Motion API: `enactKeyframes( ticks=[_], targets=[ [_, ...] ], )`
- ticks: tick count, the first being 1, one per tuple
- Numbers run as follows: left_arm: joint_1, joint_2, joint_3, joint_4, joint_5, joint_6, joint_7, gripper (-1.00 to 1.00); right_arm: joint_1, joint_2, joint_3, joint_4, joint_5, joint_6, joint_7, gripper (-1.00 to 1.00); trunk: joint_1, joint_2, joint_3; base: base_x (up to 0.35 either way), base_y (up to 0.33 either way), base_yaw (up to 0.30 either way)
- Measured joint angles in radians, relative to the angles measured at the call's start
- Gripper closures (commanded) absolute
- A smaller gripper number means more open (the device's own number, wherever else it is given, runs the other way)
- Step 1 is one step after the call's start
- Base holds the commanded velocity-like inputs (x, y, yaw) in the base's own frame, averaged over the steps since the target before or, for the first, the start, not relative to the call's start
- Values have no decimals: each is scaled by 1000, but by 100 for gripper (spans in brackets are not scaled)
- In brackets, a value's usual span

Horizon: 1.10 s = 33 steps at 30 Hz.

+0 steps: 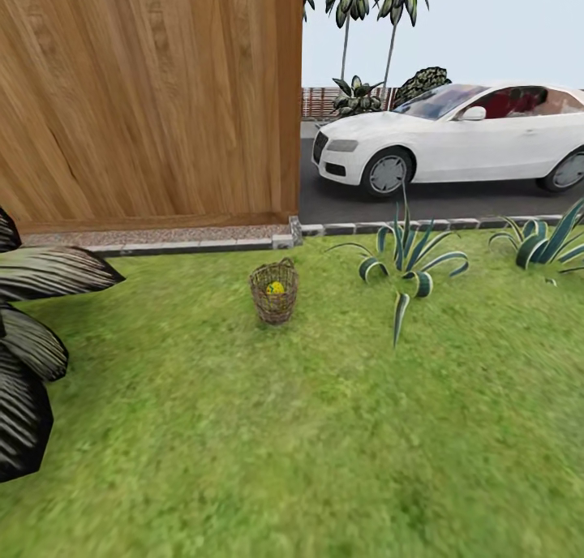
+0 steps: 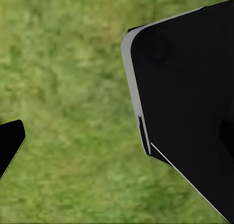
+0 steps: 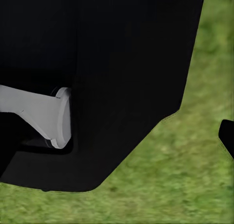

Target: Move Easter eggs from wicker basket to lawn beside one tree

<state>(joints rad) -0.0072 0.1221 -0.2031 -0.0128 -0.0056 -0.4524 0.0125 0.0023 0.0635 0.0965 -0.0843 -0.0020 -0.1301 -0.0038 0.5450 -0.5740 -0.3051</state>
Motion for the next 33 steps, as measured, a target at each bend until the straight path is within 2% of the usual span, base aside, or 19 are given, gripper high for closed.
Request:
enactKeyframes(
  ticks=[10, 20, 33],
  targets=[
    [0, 0, 0, 0, 0, 0, 0, -100, 0, 3, 1, 0, 0, -1, 2, -100, 0, 0, 0, 304, 0, 0],
    [0, 0, 0, 0, 0, 0, 0, -100, 0, 25, 1, -6, 0, -2, 12, -100, 0, 0, 0, 304, 0, 0],
    [0, 0, 0, 0, 0, 0, 0, -100, 0, 27, 3, -7, 1, -2, 13, -100, 0, 0, 0, 304, 0, 0]
  ],
)
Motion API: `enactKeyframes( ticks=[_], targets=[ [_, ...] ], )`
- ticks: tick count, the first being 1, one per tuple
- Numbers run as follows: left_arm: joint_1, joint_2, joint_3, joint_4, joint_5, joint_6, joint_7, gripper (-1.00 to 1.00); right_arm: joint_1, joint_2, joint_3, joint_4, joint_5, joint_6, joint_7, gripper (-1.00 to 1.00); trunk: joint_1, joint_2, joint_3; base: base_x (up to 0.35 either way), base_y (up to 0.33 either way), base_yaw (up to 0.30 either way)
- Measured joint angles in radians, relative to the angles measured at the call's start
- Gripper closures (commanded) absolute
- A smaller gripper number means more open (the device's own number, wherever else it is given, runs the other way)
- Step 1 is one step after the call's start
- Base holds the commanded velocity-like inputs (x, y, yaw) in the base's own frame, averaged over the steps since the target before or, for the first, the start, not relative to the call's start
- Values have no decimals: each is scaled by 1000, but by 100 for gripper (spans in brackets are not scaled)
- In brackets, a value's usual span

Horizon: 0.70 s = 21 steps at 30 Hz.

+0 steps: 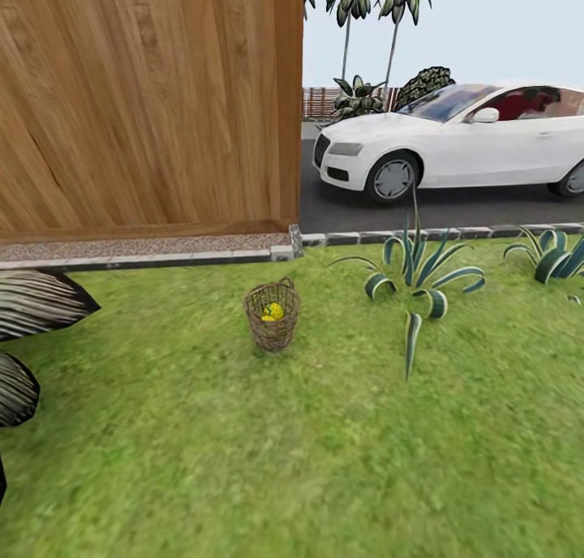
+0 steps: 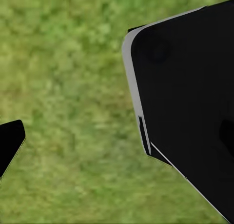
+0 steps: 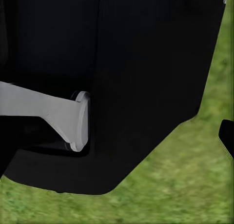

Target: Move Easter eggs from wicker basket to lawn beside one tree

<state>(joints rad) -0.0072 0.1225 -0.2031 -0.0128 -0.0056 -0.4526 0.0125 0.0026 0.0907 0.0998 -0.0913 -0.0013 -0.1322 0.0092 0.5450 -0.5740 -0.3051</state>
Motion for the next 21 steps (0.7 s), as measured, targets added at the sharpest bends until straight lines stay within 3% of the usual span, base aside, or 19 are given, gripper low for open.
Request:
enactKeyframes(
  ticks=[15, 21],
  targets=[
    [0, -1, 0, 0, 0, 0, 0, -100, 0, 0, 0, 0, 0, -1, 0, -100, 0, 0, 0, 293, -39, 2],
    [0, -1, 0, 0, 0, 1, 0, -100, 0, 0, 1, 0, 0, 0, 0, -100, 0, 0, 0, 265, -155, 148]
  ],
)
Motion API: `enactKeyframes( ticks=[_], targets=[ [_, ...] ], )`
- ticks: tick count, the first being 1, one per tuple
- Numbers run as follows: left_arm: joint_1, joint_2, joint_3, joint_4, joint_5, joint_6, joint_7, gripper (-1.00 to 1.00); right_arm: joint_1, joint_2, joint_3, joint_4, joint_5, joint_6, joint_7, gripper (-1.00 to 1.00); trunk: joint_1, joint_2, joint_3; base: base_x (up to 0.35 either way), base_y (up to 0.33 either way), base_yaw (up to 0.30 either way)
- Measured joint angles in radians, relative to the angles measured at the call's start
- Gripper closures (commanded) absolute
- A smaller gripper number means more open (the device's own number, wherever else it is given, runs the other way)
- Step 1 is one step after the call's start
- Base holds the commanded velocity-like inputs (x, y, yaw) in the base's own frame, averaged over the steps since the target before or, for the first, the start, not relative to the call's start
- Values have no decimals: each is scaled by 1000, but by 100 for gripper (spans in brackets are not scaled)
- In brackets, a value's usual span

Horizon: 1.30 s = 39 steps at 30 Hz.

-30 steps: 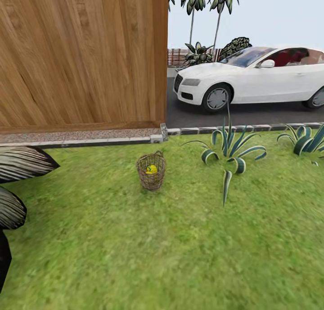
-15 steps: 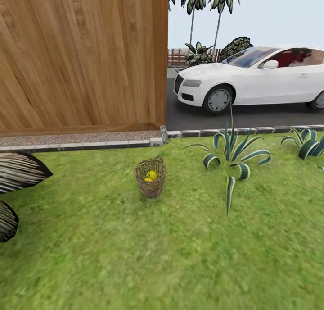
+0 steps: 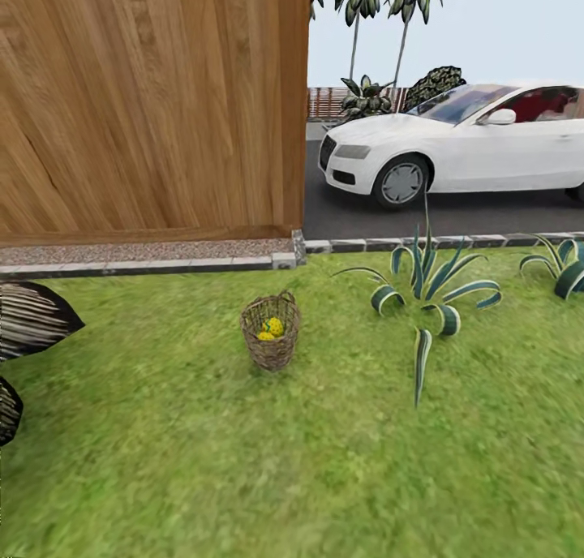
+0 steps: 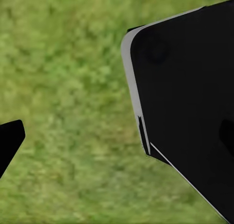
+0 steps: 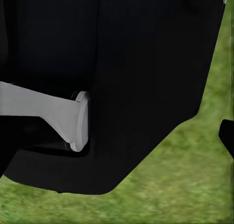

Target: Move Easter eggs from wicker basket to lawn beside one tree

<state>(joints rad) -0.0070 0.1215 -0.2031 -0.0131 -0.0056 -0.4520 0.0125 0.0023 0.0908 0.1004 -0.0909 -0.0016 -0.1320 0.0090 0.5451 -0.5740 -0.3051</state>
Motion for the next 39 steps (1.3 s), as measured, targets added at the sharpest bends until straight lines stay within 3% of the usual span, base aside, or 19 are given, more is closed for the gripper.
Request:
enactKeyframes(
  ticks=[14, 25, 39],
  targets=[
    [0, 0, 0, 0, -1, 0, 0, -100, 0, 1, 0, 0, 0, 0, 0, -100, 0, 0, 0, 234, -161, 273],
    [0, 0, 1, 0, 0, -1, 0, -100, 0, 0, 0, 0, -1, 1, 1, -100, 0, 0, 0, 63, 28, 284],
    [0, 0, 0, 0, 0, 0, 0, -100, 0, 1, -3, 0, -1, 0, 0, -100, 0, 0, 0, 135, -43, 128]
  ],
)
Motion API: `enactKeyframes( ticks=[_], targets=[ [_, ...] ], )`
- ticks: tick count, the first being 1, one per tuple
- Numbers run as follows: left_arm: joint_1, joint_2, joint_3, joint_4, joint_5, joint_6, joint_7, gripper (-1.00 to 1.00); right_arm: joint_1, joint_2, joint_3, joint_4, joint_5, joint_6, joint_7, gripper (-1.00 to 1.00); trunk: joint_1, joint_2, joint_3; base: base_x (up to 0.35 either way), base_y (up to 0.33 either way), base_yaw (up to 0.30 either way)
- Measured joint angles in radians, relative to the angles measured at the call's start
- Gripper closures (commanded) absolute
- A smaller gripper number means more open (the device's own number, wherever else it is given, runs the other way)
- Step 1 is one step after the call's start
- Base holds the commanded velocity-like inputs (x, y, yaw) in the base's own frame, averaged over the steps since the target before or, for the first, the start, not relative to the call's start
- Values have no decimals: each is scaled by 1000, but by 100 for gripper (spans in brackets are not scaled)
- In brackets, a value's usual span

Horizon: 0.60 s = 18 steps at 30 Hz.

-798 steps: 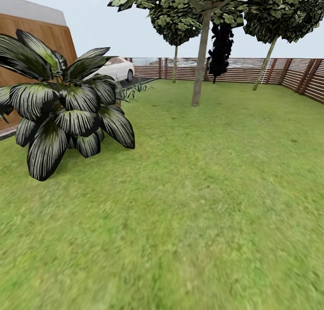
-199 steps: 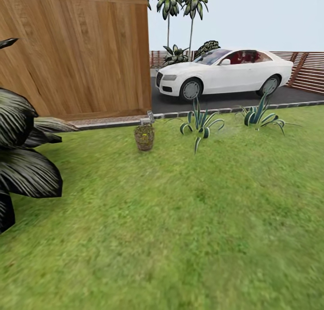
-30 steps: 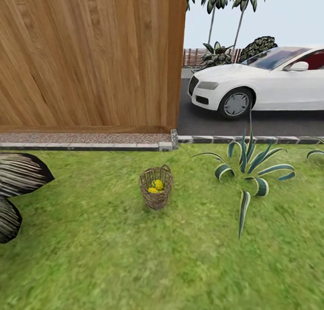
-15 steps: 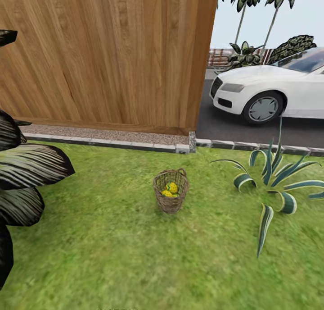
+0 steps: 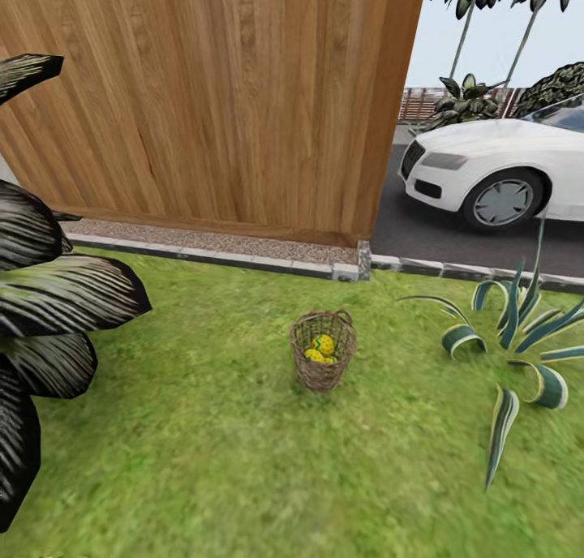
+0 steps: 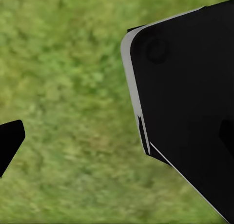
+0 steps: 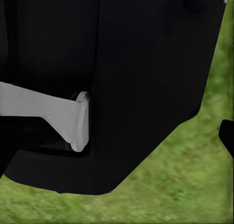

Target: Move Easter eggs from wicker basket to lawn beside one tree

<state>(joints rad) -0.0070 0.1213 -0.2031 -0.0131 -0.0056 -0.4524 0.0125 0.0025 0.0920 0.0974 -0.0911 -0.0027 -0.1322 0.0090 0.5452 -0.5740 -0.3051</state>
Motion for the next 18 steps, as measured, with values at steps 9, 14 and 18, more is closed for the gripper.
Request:
enactKeyframes(
  ticks=[9, 14, 18],
  targets=[
    [0, 0, 0, 0, 0, 0, 0, -100, 0, 0, 0, 0, 0, 0, 0, -100, 0, 0, -2, 226, -171, 265],
    [0, 0, 0, 0, 0, 0, 0, -100, 0, 0, 0, 1, 0, 0, 0, -100, 0, 0, -5, 231, -182, 278],
    [0, 0, 0, 0, 0, 0, 0, -100, 0, 0, 0, 1, 0, 0, 0, -100, 0, 0, -6, 231, -183, 279]
  ],
)
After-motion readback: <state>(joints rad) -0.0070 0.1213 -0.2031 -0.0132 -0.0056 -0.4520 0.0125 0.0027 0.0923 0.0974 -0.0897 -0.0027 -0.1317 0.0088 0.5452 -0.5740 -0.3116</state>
